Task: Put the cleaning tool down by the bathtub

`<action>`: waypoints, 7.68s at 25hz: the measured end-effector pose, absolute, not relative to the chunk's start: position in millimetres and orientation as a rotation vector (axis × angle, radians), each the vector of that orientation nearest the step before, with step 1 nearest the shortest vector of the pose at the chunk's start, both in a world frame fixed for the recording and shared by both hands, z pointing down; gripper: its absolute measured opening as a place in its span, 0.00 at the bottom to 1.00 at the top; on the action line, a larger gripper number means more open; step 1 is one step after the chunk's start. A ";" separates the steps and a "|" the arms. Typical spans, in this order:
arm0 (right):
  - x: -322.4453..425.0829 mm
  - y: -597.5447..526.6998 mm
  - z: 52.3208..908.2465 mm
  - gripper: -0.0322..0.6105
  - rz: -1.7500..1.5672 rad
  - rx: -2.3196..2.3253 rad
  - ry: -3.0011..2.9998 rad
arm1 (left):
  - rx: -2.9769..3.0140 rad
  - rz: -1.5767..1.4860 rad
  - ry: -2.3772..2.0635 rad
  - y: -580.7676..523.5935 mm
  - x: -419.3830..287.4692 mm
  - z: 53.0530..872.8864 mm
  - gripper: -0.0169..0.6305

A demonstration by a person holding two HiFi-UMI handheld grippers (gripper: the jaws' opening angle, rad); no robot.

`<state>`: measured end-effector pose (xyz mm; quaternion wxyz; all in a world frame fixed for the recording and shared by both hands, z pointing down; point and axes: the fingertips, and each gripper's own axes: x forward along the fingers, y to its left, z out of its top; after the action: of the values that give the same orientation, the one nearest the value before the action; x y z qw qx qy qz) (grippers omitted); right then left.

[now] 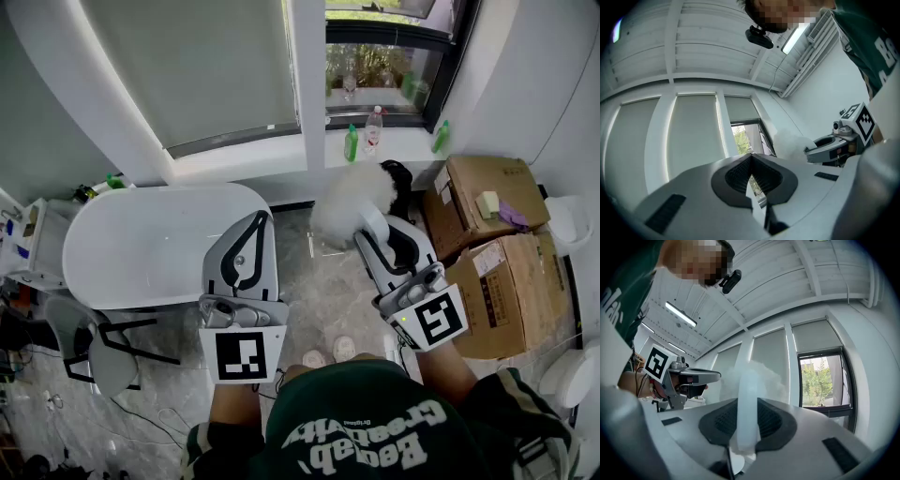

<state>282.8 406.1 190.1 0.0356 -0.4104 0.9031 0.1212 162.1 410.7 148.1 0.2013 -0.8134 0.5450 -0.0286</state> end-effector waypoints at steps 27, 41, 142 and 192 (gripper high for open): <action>315.6 397.7 188.6 0.19 0.357 -1.251 2.747 | -2.288 -0.067 1.555 403.9 187.2 147.4 0.03; 356.9 395.0 200.1 0.19 0.350 -1.209 2.762 | -2.276 -0.037 1.624 399.0 222.9 156.4 0.03; 181.5 -140.9 242.1 0.19 0.265 -1.382 2.857 | -2.425 -0.102 1.471 -176.5 73.3 202.5 0.03; 76.1 -156.4 250.8 0.19 0.177 -0.379 3.031 | -1.937 -0.298 2.175 -122.2 -9.0 216.1 0.03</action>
<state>76.1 -156.4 250.8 0.0408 -0.1237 0.9898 0.0579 -9.0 -122.2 216.1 0.1068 -0.6577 0.7387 -0.1014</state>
